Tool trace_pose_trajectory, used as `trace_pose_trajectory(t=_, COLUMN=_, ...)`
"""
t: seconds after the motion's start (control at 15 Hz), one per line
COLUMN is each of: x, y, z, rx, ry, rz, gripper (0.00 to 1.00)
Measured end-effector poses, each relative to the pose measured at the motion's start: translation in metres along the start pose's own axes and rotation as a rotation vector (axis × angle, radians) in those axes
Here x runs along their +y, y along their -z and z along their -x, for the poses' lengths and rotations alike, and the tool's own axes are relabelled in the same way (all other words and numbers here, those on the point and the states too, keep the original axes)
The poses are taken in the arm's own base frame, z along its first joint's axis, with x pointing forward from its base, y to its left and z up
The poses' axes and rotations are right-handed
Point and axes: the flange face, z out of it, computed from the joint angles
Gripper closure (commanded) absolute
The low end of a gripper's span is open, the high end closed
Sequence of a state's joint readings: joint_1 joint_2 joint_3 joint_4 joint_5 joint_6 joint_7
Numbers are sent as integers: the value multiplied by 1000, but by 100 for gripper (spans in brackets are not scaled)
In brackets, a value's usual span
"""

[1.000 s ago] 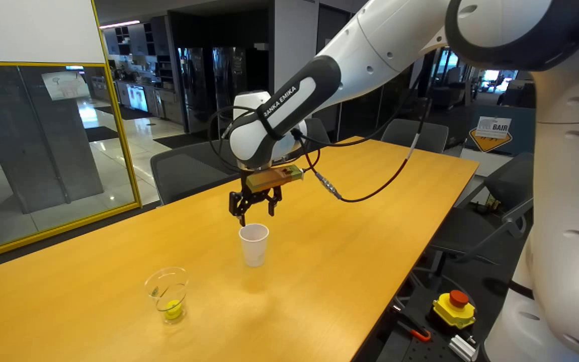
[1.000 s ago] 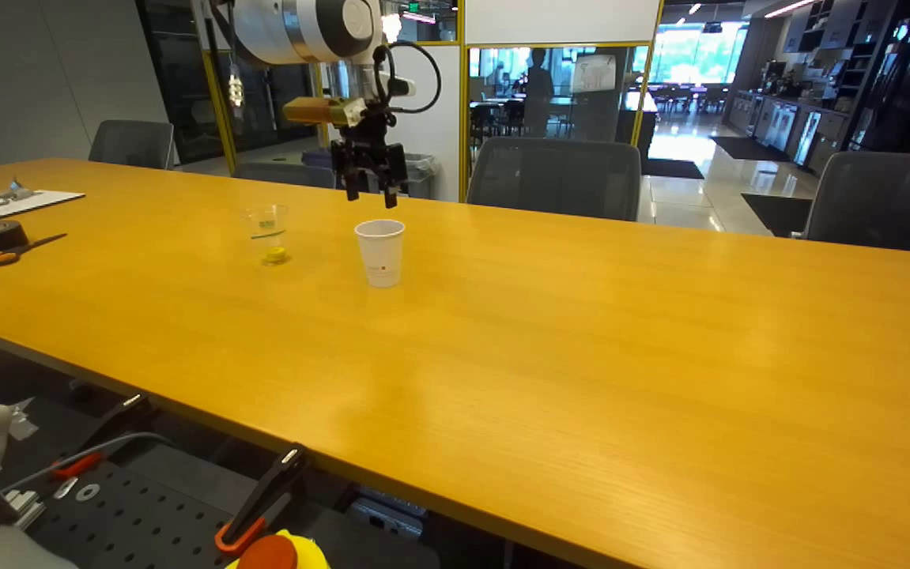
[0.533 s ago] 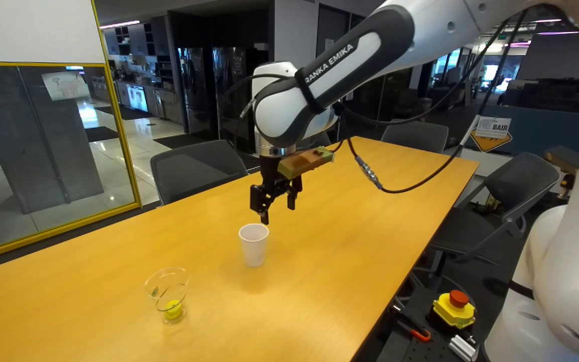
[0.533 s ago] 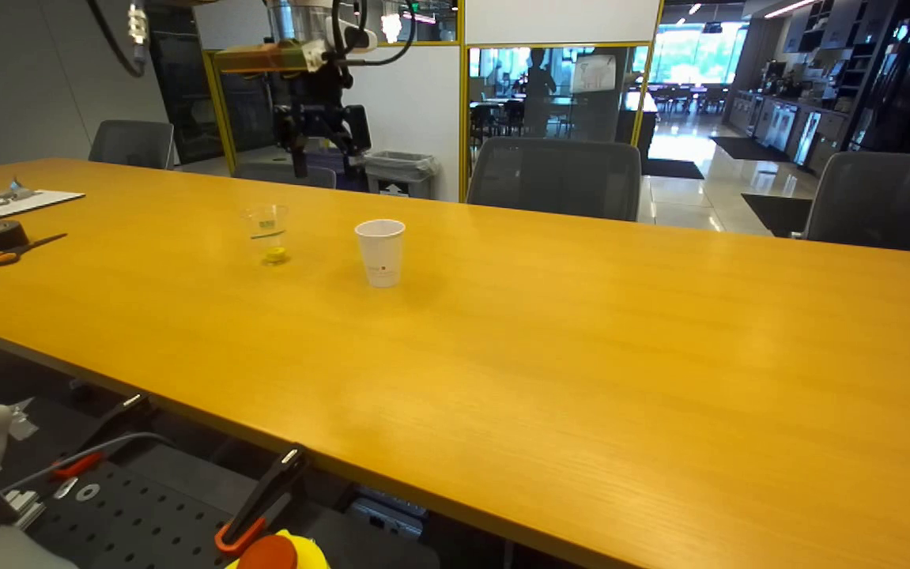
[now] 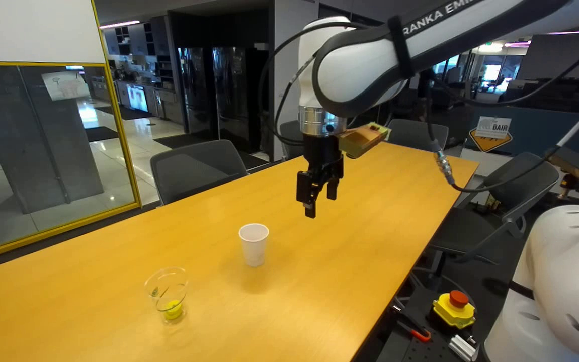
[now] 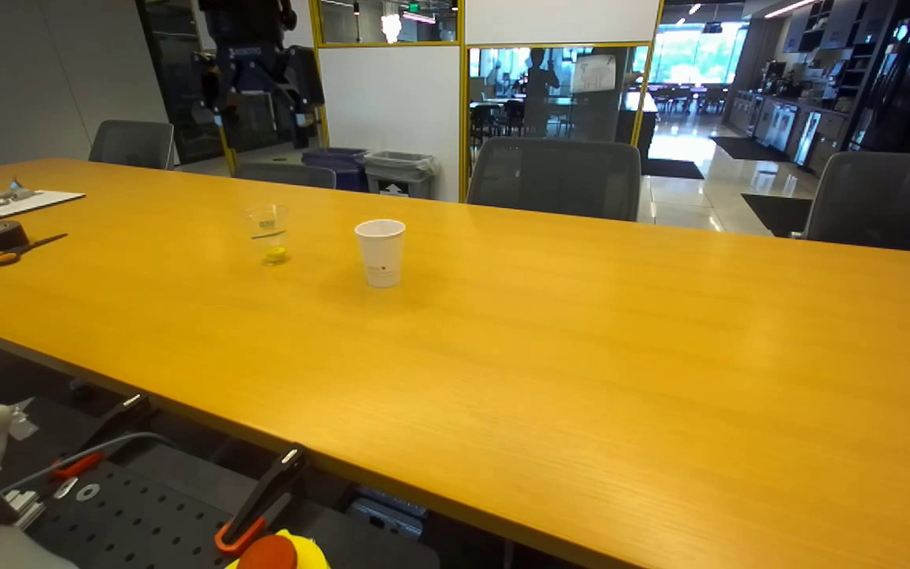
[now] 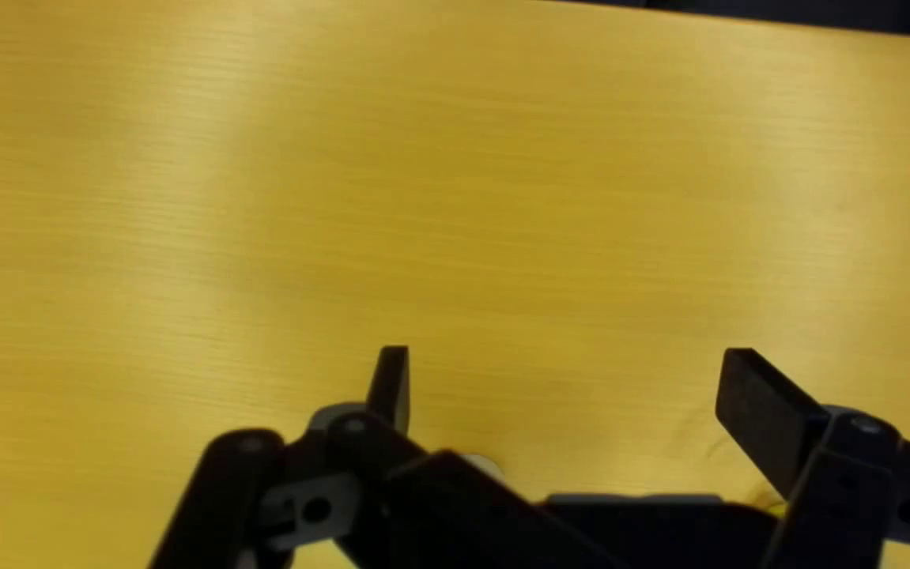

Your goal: Pick the orange rings and put them in the white cup and put the yellow rings in the clear cup

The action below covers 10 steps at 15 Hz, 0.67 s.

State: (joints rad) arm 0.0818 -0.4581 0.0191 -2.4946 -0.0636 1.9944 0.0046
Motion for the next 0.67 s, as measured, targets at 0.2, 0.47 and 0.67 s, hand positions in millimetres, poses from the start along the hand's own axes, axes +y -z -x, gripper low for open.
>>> trace_pose_trajectory(t=0.2, x=4, y=16, z=31, rx=-18, ry=26, rz=-1, gripper=0)
trace_pose_trajectory(t=0.47, x=9, y=26, z=58, rx=-27, ry=36, rz=-6, gripper=0)
trace_pose_trajectory(t=0.67, x=11, y=27, z=69, rx=-26, ry=37, rz=-10, gripper=0)
